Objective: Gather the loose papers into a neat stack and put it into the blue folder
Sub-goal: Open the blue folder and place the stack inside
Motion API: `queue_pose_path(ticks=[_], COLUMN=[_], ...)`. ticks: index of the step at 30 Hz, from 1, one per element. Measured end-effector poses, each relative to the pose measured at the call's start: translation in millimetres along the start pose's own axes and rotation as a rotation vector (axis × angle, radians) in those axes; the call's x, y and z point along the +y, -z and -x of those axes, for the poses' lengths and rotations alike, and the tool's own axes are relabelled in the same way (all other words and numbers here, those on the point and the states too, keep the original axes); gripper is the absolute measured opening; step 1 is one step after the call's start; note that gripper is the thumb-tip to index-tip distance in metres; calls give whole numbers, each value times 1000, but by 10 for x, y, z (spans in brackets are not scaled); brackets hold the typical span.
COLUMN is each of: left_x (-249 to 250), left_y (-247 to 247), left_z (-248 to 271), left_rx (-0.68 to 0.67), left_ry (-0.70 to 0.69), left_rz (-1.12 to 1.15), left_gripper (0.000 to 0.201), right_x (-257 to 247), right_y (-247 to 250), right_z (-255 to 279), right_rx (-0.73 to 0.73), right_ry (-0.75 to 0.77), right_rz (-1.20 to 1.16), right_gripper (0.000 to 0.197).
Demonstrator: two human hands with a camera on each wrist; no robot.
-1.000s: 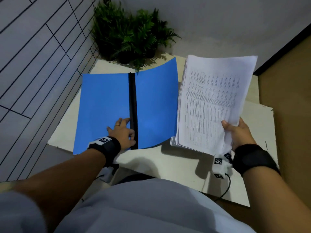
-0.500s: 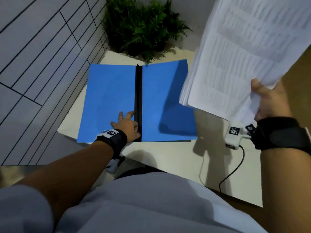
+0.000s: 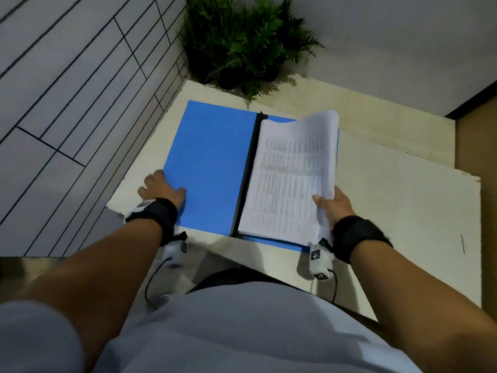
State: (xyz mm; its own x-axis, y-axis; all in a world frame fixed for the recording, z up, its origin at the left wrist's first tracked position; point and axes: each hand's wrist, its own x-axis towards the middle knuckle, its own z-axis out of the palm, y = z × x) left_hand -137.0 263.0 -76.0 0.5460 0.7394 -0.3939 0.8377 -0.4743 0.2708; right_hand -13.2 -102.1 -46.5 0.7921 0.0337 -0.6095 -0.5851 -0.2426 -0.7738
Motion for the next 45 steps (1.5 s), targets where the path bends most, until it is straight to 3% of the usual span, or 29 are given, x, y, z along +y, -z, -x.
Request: queue_pose_path(ticks=[4, 7, 11, 14, 16, 18, 20, 21, 22, 24, 27, 28, 31, 32, 33, 35, 36, 40, 45], left_x=[-82, -24, 279, 623, 829, 989, 1110, 1146, 1174, 1218, 1255, 1258, 1289, 1310, 1335, 1385, 1408, 1334, 959], left_y=[72, 267, 752, 1128, 1294, 1355, 1260, 1151, 1010, 687, 212, 86, -222, -294, -369, -469, -487, -438, -125], left_z=[-24, -19, 144, 496, 842, 1199, 1404, 1412, 1371, 1160, 842, 778, 703, 713, 727, 753, 762, 614, 142], left_rx=[-17, -23, 62, 34, -129, -449, -777, -866, -869, -707, -498, -474, -472, -464, -453, -433, -415, -320, -170], left_ry=[51, 27, -136, -333, -479, -602, -651, -650, -643, -618, -494, -449, -397, -411, -430, -441, -429, -389, -291], left_rz=[17, 178, 361, 393, 454, 517, 432, 371, 315, 213, 79, 53, -21, -44, -38, -12, -13, 0, 3], left_gripper=[76, 57, 28, 24, 23, 24, 34, 35, 34, 35, 56, 65, 85, 86, 84, 80, 79, 72, 74], right_x=[46, 13, -36, -68, -88, -105, -110, -91, -58, -40, 16, 16, 146, 97, 44, 1, 12, -33, -205], right_y=[-108, -120, -162, -209, -237, -246, -224, -204, -171, -87, 108, 171, 326, 328, 319, 271, 252, 73, -599], right_z=[-74, -117, -134, -127, -129, -104, -60, -49, -49, -46, -125, -119, -218, -149, -94, -36, -60, -169, -264], right_rx=[14, 13, 41, 84, 122, 161, 152, 136, 116, 51, -32, -50, -75, -66, -71, -61, -52, -78, -279], right_ry=[-74, -72, -71, -84, -89, -114, -88, -60, -27, 13, -3, -25, -39, -35, -13, 62, 84, 104, 192], right_rz=[105, 183, 234, 298, 333, 353, 394, 402, 393, 314, 193, 172, 211, 262, 322, 467, 540, 742, 869], right_gripper=[59, 53, 52, 62, 66, 67, 69, 71, 76, 83, 66, 72, 113, 115, 104, 47, 33, 22, 23])
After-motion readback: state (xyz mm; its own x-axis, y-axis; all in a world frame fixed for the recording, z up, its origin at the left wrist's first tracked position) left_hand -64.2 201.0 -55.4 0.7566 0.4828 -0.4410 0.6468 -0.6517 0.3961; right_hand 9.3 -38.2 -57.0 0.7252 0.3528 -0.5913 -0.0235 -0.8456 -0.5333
